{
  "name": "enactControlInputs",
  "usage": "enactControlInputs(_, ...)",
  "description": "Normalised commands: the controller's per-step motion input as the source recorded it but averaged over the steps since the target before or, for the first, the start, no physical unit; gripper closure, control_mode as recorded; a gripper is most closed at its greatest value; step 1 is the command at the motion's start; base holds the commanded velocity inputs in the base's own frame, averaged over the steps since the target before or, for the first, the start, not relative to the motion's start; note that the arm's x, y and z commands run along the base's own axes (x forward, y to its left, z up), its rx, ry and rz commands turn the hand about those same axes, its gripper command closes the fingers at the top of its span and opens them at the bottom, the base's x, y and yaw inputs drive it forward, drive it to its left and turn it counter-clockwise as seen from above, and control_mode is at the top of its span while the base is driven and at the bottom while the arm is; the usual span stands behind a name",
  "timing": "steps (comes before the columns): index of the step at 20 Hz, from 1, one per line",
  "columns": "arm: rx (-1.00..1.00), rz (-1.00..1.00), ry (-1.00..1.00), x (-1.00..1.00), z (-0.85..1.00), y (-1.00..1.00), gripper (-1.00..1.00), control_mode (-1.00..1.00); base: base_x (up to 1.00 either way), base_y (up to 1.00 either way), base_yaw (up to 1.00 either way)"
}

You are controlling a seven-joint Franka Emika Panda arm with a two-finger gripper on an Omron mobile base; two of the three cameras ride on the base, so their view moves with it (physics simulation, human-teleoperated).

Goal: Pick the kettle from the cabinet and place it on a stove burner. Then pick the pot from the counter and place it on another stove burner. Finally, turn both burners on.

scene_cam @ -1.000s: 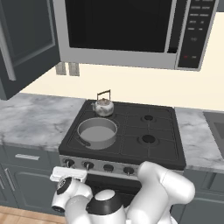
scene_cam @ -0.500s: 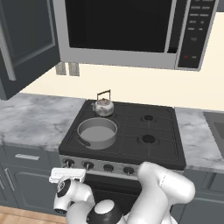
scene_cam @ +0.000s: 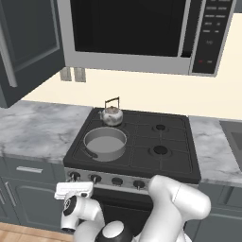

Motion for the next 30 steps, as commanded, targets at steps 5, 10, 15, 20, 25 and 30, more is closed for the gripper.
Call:
enactControlInputs(5, -0.33, -0.04, 0.01, -0.20, 0.32, 0.13, 1.00, -1.00, 0.00, 0.00, 0.00)
enactControlInputs(10, -0.37, -0.07, 0.03, -0.29, 0.34, 0.19, 1.00, -1.00, 0.00, 0.00, 0.00)
enactControlInputs(15, -0.39, -0.08, 0.04, -0.31, 0.28, 0.24, 1.00, -1.00, 0.00, 0.00, 0.00)
enactControlInputs(20, -0.34, -0.08, 0.06, -0.22, 0.22, 0.30, 1.00, -1.00, 0.00, 0.00, 0.00)
enactControlInputs(25, -0.34, -0.07, 0.09, -0.13, 0.16, 0.41, -1.00, -1.00, 0.00, 0.00, 0.00)
enactControlInputs(30, -0.26, -0.07, 0.06, -0.05, 0.07, 0.36, -1.00, -1.00, 0.00, 0.00, 0.00)
